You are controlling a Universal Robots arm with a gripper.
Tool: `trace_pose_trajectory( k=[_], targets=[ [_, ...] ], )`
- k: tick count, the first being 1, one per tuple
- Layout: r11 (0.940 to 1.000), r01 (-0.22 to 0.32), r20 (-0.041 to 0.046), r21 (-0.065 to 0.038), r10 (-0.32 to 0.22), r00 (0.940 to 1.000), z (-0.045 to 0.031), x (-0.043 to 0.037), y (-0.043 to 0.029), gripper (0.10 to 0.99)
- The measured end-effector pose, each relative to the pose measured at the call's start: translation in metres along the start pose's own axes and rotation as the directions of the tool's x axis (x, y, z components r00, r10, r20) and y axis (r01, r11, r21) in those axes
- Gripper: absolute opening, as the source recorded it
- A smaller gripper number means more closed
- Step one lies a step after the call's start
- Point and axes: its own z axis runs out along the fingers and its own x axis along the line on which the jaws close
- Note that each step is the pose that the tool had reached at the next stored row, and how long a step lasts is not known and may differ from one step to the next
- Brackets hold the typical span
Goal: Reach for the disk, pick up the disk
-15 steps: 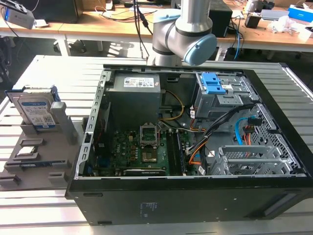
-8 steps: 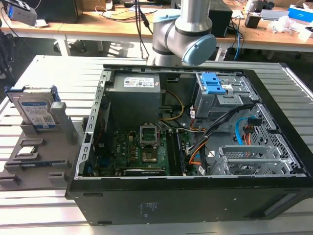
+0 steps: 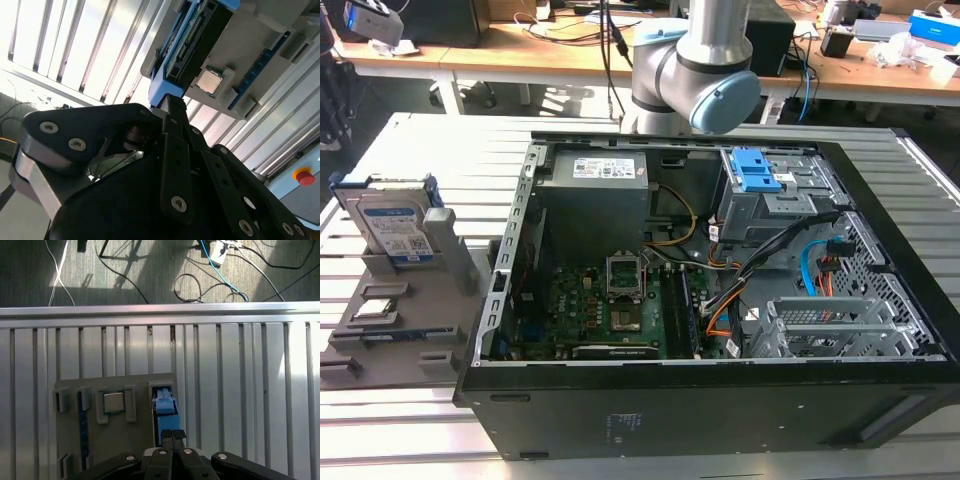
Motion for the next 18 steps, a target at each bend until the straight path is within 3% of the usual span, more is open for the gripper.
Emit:
trace_pose_trajectory(
  k=[6, 11, 13, 14, 18],
  targets=[
    [1.0, 0.0, 0.0, 0.0, 0.0, 1.0, 0.0002, 0.0001, 0.0, 0.114],
    [1.0, 0.0, 0.0, 0.0, 0.0, 1.0, 0.0003, 0.0001, 0.0, 0.416],
    [1.0, 0.0, -0.0001, 0.0, 0.0, 1.0, 0.0003, 0.0001, 0.0, 0.416],
    [1.0, 0.0, 0.0, 0.0, 0.0, 1.0, 0.0004, 0.0001, 0.0, 0.482],
    [0.9997, 0.024, -0.0007, 0.001, -0.024, 0.9997, 0.001, 0.0001, -0.0002, 0.482]
  ],
)
